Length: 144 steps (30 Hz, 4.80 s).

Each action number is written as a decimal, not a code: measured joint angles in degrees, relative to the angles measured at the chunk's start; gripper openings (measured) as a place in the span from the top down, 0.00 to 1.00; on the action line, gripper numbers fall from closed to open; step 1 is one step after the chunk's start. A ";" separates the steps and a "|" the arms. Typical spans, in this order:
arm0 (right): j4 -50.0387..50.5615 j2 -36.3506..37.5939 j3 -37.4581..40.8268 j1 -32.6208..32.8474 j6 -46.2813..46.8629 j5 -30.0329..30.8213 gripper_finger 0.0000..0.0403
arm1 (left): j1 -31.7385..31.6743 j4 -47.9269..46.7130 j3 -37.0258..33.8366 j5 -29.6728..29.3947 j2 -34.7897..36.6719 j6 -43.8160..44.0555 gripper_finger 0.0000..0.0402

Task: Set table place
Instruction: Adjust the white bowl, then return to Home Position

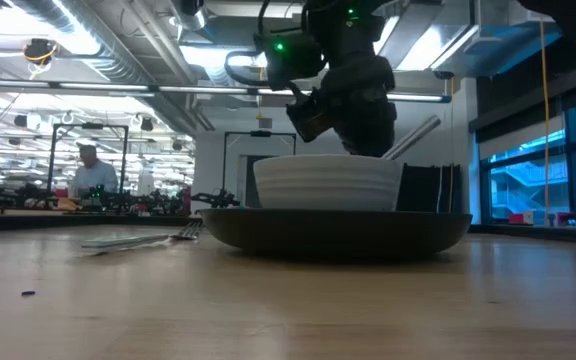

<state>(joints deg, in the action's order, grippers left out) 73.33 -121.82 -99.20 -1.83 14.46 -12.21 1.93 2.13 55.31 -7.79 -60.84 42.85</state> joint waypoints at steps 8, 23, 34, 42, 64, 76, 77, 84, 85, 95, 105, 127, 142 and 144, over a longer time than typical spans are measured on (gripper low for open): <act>-0.74 -0.09 -3.06 1.14 -2.71 0.00 0.99 | -0.04 0.00 0.00 0.00 0.00 0.00 0.89; 16.48 4.31 -28.72 5.56 -2.55 12.37 0.99 | 0.61 0.87 -0.11 -0.12 3.79 -3.87 0.89; 15.18 23.60 -30.60 18.13 -0.56 35.35 0.97 | 6.84 -8.70 -0.07 2.53 16.22 -20.62 0.89; 4.98 40.02 -14.27 24.04 -1.07 37.26 0.99 | 8.59 -18.93 -0.07 -6.12 23.41 -25.44 0.89; -68.01 86.46 66.42 25.36 0.84 37.68 0.97 | 8.55 8.59 -33.27 -3.63 45.89 -31.23 0.89; -80.01 102.31 81.33 25.30 -11.64 47.09 0.97 | 8.48 23.18 -47.63 -5.71 50.29 -29.42 0.89; -79.96 103.47 82.03 25.30 -11.12 46.74 0.97 | 8.48 23.60 -48.14 -5.71 50.44 -29.43 0.89; -80.01 111.07 87.72 25.30 -10.23 41.07 0.97 | 8.48 30.74 -53.68 -6.61 50.51 -29.33 0.89; -80.11 112.13 88.65 25.27 -10.22 41.07 0.97 | 8.48 32.13 -54.99 -6.80 50.51 -28.87 0.89; -87.18 119.84 98.60 25.25 -7.02 38.70 0.97 | 8.48 31.54 -54.88 -10.73 50.49 -26.84 0.89; -87.51 121.02 98.77 25.25 -10.26 38.50 0.97 | 8.48 28.64 -54.88 -11.99 50.47 -26.89 0.89; -84.09 121.00 98.75 25.25 -10.29 38.51 0.97 | 8.48 22.91 -54.86 -13.79 50.47 -26.87 0.89; -84.12 121.00 98.73 25.25 -10.42 38.51 0.97 | 8.48 22.91 -54.86 -13.79 50.47 -26.86 0.89; -84.12 121.00 98.73 25.25 -10.42 38.51 0.97 | 8.48 22.91 -54.86 -13.79 50.47 -26.88 0.89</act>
<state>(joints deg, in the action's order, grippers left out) -10.79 -0.82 -0.47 23.42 4.03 26.30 10.41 25.04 0.45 -21.58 -10.37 15.97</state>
